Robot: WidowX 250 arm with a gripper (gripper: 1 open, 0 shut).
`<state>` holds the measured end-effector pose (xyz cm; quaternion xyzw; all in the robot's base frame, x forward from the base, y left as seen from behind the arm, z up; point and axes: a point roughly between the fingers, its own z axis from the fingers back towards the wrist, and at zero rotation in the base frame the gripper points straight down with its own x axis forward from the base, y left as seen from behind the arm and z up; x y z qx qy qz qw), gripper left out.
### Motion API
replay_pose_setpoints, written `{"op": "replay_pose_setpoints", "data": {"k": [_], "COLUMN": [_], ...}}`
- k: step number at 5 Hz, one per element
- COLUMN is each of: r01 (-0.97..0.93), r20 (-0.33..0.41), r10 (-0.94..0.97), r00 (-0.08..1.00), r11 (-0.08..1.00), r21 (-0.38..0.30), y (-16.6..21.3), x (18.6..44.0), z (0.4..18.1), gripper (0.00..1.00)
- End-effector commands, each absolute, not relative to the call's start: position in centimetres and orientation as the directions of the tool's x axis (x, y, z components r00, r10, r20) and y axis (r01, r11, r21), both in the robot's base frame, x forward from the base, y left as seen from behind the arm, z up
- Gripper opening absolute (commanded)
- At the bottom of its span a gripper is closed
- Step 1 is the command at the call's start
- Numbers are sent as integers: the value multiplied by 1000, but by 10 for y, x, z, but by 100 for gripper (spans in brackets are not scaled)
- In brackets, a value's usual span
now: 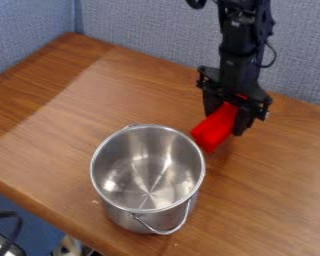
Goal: Move the red object from the metal pot to the table
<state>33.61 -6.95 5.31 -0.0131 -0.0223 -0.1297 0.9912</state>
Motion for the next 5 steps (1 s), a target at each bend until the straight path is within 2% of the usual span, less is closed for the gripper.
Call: {"op": "replay_pose_setpoints", "data": {"k": [1,5], "r01": [251,267], "r20": [100,99], "r10": [-248,-264], "r00": [964,959], "r11": [968,964], "r21": [-14,-10], "y": [-63,-62], "x": [351,363], "z": [60,57], "gripper": [0,0]}}
